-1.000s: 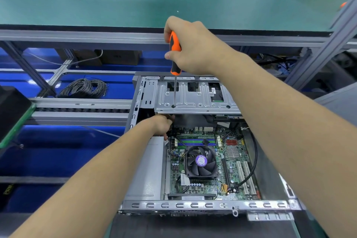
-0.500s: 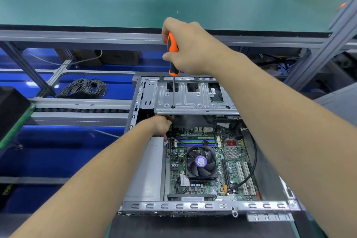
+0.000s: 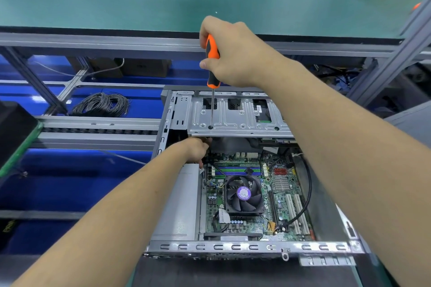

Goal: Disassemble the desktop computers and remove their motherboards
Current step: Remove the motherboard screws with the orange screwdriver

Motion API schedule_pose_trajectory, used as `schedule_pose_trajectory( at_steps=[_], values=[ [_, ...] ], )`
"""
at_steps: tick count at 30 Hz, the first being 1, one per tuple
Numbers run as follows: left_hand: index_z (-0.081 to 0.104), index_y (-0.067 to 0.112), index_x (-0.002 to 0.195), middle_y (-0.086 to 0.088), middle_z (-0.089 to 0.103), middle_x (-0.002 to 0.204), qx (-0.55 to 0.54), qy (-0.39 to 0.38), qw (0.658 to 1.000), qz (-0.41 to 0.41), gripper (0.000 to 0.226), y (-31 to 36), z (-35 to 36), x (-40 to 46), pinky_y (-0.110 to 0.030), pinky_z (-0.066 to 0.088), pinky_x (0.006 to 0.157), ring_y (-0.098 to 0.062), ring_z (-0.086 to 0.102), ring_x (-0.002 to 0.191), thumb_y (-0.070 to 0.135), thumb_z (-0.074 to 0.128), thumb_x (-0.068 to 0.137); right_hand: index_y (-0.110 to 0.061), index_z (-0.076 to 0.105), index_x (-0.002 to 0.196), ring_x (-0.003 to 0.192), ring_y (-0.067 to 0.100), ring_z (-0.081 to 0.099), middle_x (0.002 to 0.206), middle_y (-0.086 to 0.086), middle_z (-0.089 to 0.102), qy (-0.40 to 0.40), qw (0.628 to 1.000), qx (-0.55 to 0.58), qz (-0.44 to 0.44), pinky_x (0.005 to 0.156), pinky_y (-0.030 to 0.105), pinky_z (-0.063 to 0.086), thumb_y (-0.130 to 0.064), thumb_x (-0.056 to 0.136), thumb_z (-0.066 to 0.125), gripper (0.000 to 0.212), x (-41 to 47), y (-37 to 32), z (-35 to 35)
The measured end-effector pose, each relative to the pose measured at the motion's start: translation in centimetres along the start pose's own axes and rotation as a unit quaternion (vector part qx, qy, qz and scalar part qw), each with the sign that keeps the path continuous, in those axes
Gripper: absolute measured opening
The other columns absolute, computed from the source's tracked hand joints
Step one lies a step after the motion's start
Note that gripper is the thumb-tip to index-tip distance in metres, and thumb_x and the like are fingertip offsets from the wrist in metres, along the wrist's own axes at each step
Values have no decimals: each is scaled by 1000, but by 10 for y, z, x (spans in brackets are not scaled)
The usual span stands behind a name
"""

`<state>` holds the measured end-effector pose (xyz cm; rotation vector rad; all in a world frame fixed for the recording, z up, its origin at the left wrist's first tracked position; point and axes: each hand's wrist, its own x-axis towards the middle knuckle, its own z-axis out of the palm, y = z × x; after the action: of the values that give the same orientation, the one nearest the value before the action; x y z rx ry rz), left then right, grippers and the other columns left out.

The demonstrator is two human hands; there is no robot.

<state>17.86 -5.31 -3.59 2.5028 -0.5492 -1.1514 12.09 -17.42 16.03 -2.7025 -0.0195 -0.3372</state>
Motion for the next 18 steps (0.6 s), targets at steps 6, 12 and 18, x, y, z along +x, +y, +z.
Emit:
schedule_pose_trajectory(
  at_steps=[6, 12, 18],
  values=[
    [53, -13, 131, -6, 63, 74, -1, -7, 1000, -11, 55, 1, -2, -2, -26, 42, 67, -9, 53, 65, 28, 22, 111, -22, 46, 103, 82, 25, 53, 91, 2, 52, -1, 1000, -4, 4, 62, 32, 38, -27, 91, 68, 25, -2, 1, 0],
    [60, -9, 119, -14, 70, 99, 15, -4, 1000, 3, 52, -1, -1, 2, -25, 41, 79, -18, 64, 89, 27, 23, 111, -17, 43, 90, 85, 28, 47, 80, 0, 43, -2, 993, -112, 34, 60, 34, 30, -55, 93, 57, 40, 3, 0, -11],
    [61, -4, 122, -16, 66, 124, 12, -3, 1000, -2, 42, 0, -2, 2, -30, 42, 94, -19, 57, 98, 18, 28, 111, -21, 48, 100, 92, 29, 55, 100, 5, 54, -48, 994, -102, -11, 67, 33, 35, -47, 95, 60, 28, 1, -4, -12]
  ],
)
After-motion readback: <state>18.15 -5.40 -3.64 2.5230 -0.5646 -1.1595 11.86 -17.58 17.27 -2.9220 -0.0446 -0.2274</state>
